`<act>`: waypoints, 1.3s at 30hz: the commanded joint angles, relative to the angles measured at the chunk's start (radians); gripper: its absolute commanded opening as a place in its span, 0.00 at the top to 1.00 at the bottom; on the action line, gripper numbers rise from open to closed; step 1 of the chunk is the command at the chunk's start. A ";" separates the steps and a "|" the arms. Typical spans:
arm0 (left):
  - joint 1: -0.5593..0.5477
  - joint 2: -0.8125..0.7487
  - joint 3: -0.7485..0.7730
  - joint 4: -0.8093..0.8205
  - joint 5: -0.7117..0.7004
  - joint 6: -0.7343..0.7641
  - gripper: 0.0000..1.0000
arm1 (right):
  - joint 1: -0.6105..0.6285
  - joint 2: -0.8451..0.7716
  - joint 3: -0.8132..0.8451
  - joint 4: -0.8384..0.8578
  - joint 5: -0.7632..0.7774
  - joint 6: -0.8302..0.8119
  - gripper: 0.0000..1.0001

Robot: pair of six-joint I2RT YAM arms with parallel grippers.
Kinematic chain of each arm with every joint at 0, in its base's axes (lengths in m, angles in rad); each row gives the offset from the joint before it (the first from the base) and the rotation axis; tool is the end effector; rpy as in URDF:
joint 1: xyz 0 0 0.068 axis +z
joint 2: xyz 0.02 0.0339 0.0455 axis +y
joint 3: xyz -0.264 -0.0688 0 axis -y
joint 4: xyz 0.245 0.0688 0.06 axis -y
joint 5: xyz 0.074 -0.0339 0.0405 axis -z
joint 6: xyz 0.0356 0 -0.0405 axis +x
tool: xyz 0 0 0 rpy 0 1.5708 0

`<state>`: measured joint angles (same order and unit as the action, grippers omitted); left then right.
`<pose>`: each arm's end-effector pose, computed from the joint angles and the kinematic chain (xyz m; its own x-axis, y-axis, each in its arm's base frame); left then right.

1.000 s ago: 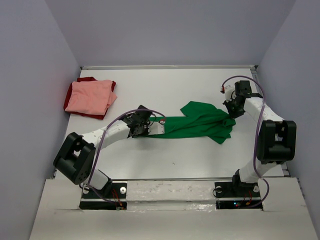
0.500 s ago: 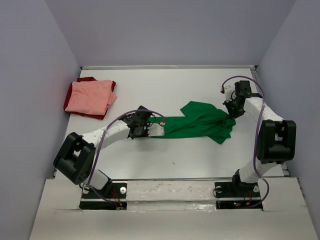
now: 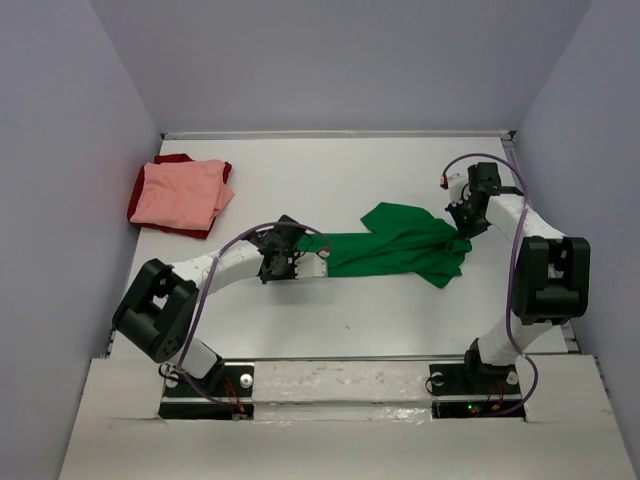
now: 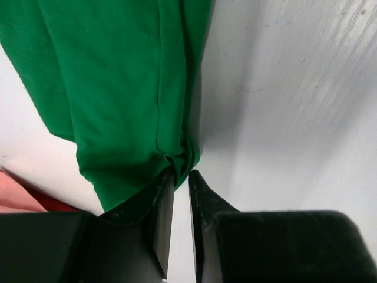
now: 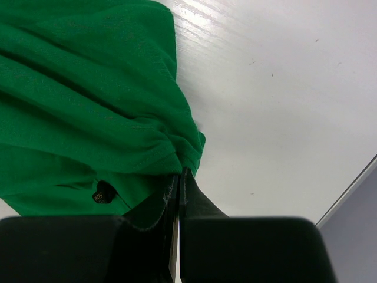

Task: Fold and stack the t-shirts
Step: Flatten the tshirt out

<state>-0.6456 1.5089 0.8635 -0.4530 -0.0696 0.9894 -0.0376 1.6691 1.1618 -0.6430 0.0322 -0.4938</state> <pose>0.2294 -0.1697 0.1800 0.0899 0.9760 -0.1981 0.9102 0.0003 0.4143 0.3337 -0.0137 0.2096 -0.8273 -0.4429 -0.3455 -0.3877 0.8953 -0.2194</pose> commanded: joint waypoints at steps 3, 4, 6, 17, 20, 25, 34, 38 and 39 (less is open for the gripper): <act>0.003 0.013 0.003 -0.029 -0.001 0.009 0.76 | 0.004 0.001 -0.011 0.019 0.021 -0.009 1.00; 0.001 0.014 0.005 -0.029 -0.002 0.008 0.80 | 0.004 0.001 -0.011 0.020 0.024 -0.009 1.00; 0.001 0.013 0.008 -0.032 -0.002 0.009 0.85 | 0.004 0.003 -0.013 0.020 0.026 -0.009 1.00; 0.001 -0.018 0.023 -0.042 -0.030 -0.011 1.00 | 0.004 0.001 -0.013 0.019 0.025 -0.011 1.00; 0.003 -0.039 0.037 -0.049 -0.044 -0.018 1.00 | 0.004 0.000 -0.013 0.019 0.026 -0.012 1.00; 0.003 -0.091 0.071 -0.062 -0.114 -0.023 1.00 | 0.004 -0.008 -0.013 0.019 0.032 -0.012 1.00; 0.003 -0.185 0.126 -0.115 -0.185 -0.035 1.00 | 0.004 -0.025 -0.016 0.020 0.029 -0.019 1.00; 0.004 -0.203 0.126 -0.134 -0.206 -0.034 1.00 | 0.004 -0.023 -0.020 0.025 0.037 -0.023 1.00; 0.004 -0.210 0.126 -0.138 -0.216 -0.034 1.00 | 0.004 -0.023 -0.022 0.025 0.040 -0.023 1.00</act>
<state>-0.6456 1.3380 0.9585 -0.5293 -0.2272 0.9585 -0.0376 1.6703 1.1557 -0.6422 0.0463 -0.5018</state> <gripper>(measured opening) 0.014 0.020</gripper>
